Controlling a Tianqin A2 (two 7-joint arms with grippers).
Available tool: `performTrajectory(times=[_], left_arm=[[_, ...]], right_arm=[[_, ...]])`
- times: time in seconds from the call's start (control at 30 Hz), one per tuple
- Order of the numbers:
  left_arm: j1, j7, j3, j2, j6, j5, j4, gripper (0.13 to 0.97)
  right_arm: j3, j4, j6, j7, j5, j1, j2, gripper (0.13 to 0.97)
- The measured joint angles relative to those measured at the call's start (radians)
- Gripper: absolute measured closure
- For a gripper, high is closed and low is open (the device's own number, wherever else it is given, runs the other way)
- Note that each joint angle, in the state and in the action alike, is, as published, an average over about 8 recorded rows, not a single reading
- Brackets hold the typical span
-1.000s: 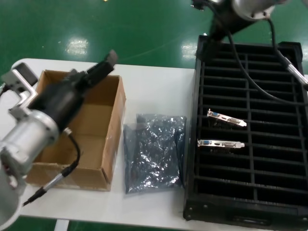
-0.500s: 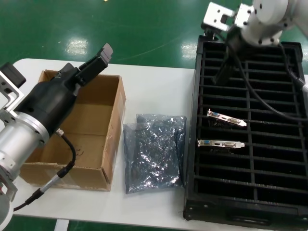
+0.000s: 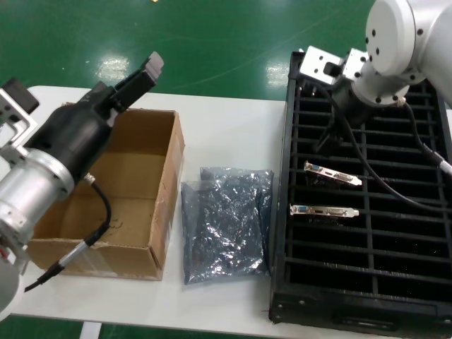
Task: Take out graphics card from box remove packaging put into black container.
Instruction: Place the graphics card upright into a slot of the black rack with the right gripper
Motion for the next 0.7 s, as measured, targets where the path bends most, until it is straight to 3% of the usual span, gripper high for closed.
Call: performTrajectory(times=[0.6, 0.7], left_arm=[[-0.177, -0.009, 0.114, 0.074, 0.019, -0.003, 0.171, 0.132], [-0.208, -0.01, 0.133, 0.091, 0.02, -0.003, 0.203, 0.132]], right_arm=[[0.0, 0.006, -0.02, -0.048, 0.093, -0.037, 0.0, 0.75], [0.0, 0.016, -0.021, -0.045, 0.097, -0.041, 0.0, 0.784]])
